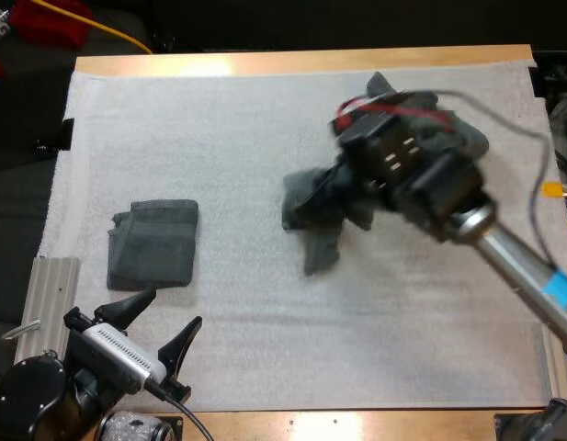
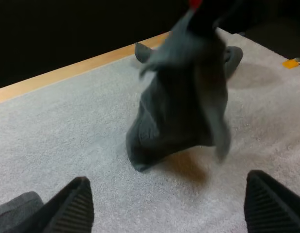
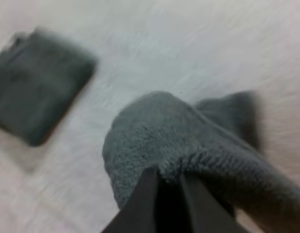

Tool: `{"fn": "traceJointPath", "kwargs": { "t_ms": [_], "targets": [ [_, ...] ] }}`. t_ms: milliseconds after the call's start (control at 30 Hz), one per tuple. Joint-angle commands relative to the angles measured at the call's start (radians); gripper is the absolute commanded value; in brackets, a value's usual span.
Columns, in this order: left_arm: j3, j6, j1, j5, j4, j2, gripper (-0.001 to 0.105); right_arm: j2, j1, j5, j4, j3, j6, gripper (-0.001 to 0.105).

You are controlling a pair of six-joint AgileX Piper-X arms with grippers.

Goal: Pick towel from pile, fold and stack

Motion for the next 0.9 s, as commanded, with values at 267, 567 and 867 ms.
{"fn": "traceJointPath", "kwargs": {
  "t_ms": [267,567,867],
  "targets": [
    [-0.008,-0.004,-0.003,0.006,0.056,0.000,0.062,0.021,0.127,-0.044,-0.132,0.004,0.045,0.001],
    [-0.008,-0.004,-0.003,0.006,0.049,0.000,0.062,0.021,0.119,0.177,0.030,0.013,-0.076,0.001],
    [-0.008,-0.004,-0.003,0.006,0.048,0.000,0.062,0.021,0.028,0.268,0.027,0.175,-0.116,0.001]
  ]
}}
